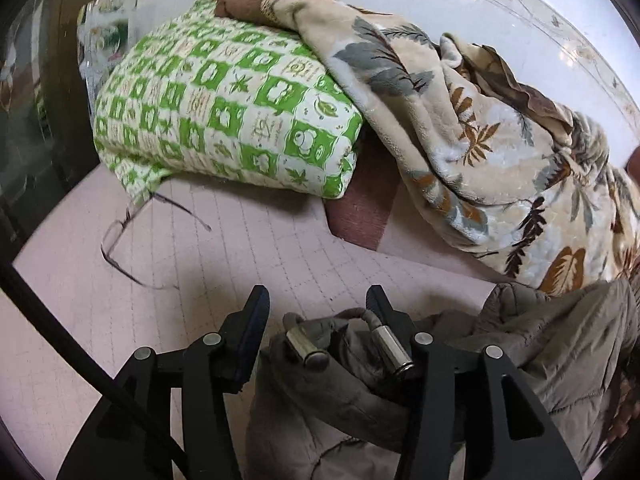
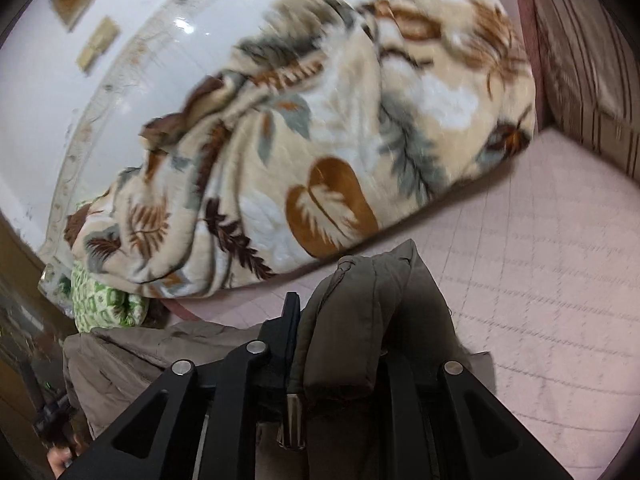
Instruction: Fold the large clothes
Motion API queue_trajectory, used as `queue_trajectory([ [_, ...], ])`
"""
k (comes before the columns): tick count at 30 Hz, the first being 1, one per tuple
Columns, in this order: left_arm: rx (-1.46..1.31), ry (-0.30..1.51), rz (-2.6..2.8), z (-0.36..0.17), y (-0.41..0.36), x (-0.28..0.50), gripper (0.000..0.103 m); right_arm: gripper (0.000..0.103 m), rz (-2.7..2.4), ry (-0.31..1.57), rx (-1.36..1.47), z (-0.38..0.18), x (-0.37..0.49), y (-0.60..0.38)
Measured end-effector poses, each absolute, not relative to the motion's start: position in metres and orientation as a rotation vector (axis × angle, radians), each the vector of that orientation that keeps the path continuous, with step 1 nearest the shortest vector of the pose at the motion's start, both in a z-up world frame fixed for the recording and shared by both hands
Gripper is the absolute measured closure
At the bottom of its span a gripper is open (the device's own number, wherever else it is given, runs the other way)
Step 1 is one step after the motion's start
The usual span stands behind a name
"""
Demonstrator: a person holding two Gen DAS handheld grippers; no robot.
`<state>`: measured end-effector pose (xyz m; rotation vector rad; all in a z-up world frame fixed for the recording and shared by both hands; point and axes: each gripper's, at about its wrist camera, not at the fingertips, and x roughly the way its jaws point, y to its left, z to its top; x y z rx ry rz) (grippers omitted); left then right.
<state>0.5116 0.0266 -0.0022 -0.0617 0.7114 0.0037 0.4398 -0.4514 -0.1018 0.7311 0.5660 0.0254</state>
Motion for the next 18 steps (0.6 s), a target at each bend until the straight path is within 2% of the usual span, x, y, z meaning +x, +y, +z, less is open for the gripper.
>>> queue_trajectory([
  [1,-0.046,0.707,0.008,-0.001,0.026,0.513,0.049,0.081,0.036,0.586,0.763,-0.106,0.446,-0.454],
  [3,-0.034,0.699,0.023,0.004,0.026,0.517,0.037,0.078,0.06,0.613,0.842,-0.112,0.453,-0.465],
  [12,-0.106,0.627,0.027,0.051,0.047,0.515,0.032,0.07,0.168,0.6,1.015,-0.101,0.432,-0.496],
  [18,-0.07,0.58,0.009,0.066,0.046,0.494,0.031,0.053,0.185,0.534,1.085,-0.088,0.41,-0.517],
])
